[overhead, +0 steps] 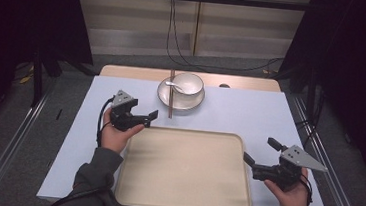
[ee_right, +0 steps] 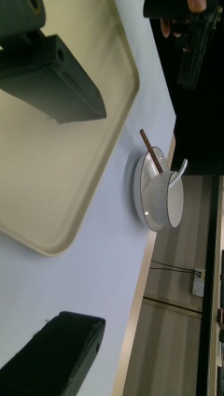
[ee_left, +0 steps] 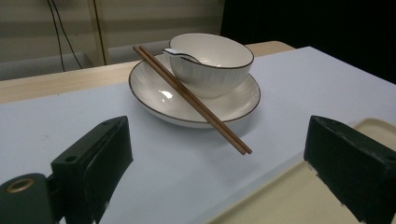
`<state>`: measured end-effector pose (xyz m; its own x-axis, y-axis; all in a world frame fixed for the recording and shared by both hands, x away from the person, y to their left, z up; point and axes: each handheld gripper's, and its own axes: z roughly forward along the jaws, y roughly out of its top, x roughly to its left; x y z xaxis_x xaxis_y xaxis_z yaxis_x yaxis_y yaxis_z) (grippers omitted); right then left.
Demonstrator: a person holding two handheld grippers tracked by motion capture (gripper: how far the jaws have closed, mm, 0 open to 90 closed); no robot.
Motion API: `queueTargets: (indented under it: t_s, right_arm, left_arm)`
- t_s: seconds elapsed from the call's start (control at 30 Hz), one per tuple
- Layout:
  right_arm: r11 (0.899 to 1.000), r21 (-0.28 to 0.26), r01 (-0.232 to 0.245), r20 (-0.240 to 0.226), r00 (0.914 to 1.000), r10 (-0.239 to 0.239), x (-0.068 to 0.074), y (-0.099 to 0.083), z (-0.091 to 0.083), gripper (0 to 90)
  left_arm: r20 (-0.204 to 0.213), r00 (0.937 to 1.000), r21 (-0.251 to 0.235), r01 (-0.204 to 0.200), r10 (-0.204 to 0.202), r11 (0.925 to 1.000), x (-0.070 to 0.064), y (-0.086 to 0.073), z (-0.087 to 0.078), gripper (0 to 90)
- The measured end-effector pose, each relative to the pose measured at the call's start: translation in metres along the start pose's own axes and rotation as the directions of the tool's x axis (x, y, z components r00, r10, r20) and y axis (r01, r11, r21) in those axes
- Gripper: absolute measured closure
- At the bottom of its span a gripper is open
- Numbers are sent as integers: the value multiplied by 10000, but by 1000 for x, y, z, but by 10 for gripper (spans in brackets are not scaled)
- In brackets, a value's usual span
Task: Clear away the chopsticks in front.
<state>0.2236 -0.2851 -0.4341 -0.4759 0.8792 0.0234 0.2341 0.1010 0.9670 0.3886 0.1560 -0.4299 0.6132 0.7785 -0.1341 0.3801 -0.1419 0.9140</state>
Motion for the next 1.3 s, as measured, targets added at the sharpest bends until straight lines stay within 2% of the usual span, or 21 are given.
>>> queueTargets:
  t_s: [0.23,0.27,0.4,0.57,0.63,0.73,0.8,1.0,1.1,1.13,1.17,1.3]
  right_arm:
    - [9999,-67,-157,-53,9999,156,-1,0,-1,19]
    - [9998,-67,-162,-47,9999,162,-1,0,-1,18]
    - [9997,-131,-212,-74,9998,211,-1,0,-2,18]
    - [9996,-176,-207,-66,9998,206,-1,0,-2,18]
    - [9997,-150,-215,-85,9997,214,-1,0,-2,18]
    - [9997,-123,-229,-128,9997,227,-1,0,-2,19]
    - [9998,-110,-143,-118,9998,142,-1,0,-2,19]
    - [9998,-71,-175,-162,9997,174,0,0,-1,23]
    - [9999,-90,-83,-150,9999,82,-1,0,-1,23]
    - [9999,-35,-95,-170,9998,94,-1,0,-1,23]
    - [10000,-22,-75,-215,9997,75,-1,0,-1,23]
    - [10000,-25,-22,-259,9997,21,-1,0,-1,23]
  left_arm:
    - [-166,9999,212,-11,14,9998,0,15,21,82]
    - [-309,9995,295,-60,70,9995,0,19,28,82]
    - [-438,9990,440,-37,56,9990,0,24,38,87]
    - [-625,9979,712,-107,152,9974,0,30,53,95]
    - [-785,9963,930,-262,336,9953,0,32,61,96]
    - [-965,9946,1090,-271,377,9937,1,32,68,98]
    - [-1075,9925,1266,-446,584,9910,3,31,73,109]
    - [-1322,9880,1563,-590,801,9859,7,30,84,154]
    - [-1409,9879,1578,-426,652,9866,9,30,88,177]
    - [-1508,9874,1587,-248,490,9870,9,29,90,199]
    - [-1479,9876,1790,-260,531,9835,10,28,93,219]
    - [-1538,9866,1863,-259,551,9822,10,27,98,252]
